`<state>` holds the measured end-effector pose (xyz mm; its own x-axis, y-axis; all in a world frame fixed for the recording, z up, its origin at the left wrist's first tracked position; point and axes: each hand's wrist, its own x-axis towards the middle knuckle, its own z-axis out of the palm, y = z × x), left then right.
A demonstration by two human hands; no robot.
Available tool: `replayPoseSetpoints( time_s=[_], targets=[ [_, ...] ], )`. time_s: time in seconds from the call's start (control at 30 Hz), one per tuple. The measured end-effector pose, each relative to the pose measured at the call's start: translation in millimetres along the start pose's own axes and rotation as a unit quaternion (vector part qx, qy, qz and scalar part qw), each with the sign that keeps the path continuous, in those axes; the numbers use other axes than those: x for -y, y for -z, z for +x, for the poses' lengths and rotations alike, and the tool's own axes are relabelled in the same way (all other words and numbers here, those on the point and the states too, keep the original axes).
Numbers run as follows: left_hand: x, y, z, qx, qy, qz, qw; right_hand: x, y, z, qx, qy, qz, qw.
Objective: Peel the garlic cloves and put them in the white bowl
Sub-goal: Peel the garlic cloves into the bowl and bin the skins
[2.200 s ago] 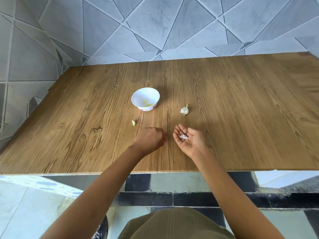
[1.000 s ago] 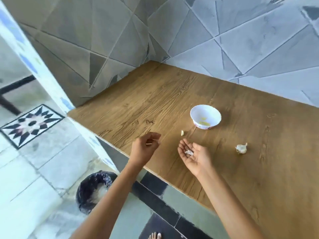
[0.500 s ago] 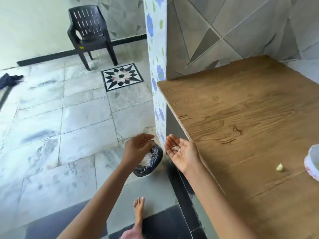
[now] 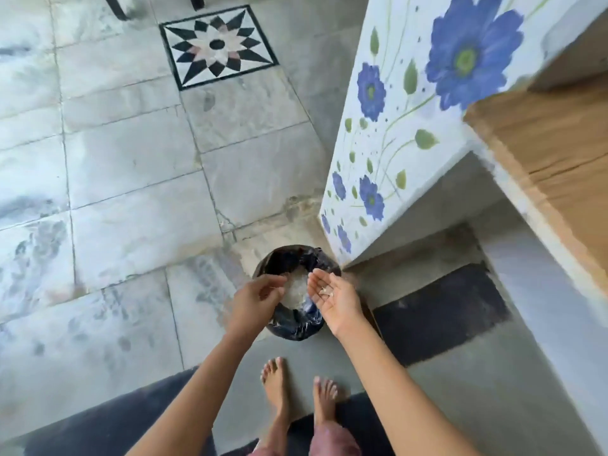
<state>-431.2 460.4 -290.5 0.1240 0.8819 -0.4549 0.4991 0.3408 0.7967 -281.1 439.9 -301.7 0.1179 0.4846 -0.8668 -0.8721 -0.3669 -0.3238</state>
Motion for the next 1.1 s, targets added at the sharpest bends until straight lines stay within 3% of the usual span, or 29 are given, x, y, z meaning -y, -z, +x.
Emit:
replayPoseSetpoints(
  time_s=[0.27, 0.47, 0.6, 0.67, 0.73, 0.8, 0.87, 0.97, 1.03, 1.1],
  targets=[
    [171, -97, 158, 0.036, 0.058, 0.033, 0.997, -61, 36, 228, -0.086, -0.048, -0.069, 0.993],
    [225, -133, 176, 0.031, 0.09, -0.007, 0.995, -74, 63, 281, -0.053, -0.12, -0.105, 0.986],
    [221, -152, 162, 0.146, -0.005, -0.121, 0.982, -80, 77, 293, -0.042, -0.156, -0.052, 0.985],
    [236, -168, 161, 0.212, -0.018, -0.092, 0.973, -80, 79, 295, -0.045, -0.159, -0.029, 0.986],
    [252, -174, 173, 0.188, 0.075, -0.086, 0.976, -78, 78, 292, -0.031, -0.147, -0.011, 0.989],
    [258, -171, 185, 0.106, 0.173, -0.087, 0.975, -74, 75, 288, -0.019, -0.121, 0.002, 0.992],
    [243, -166, 185, 0.087, 0.101, -0.131, 0.982, -70, 72, 285, -0.027, -0.111, -0.039, 0.993],
    [224, -168, 171, 0.157, 0.011, -0.152, 0.976, -66, 59, 275, -0.007, -0.136, -0.048, 0.99],
    [230, -165, 167, 0.126, 0.101, -0.155, 0.975, -60, 46, 258, 0.016, -0.114, -0.038, 0.993],
    [223, -145, 161, 0.049, 0.194, -0.13, 0.971, -52, 34, 227, 0.031, -0.052, -0.104, 0.993]
  ],
)
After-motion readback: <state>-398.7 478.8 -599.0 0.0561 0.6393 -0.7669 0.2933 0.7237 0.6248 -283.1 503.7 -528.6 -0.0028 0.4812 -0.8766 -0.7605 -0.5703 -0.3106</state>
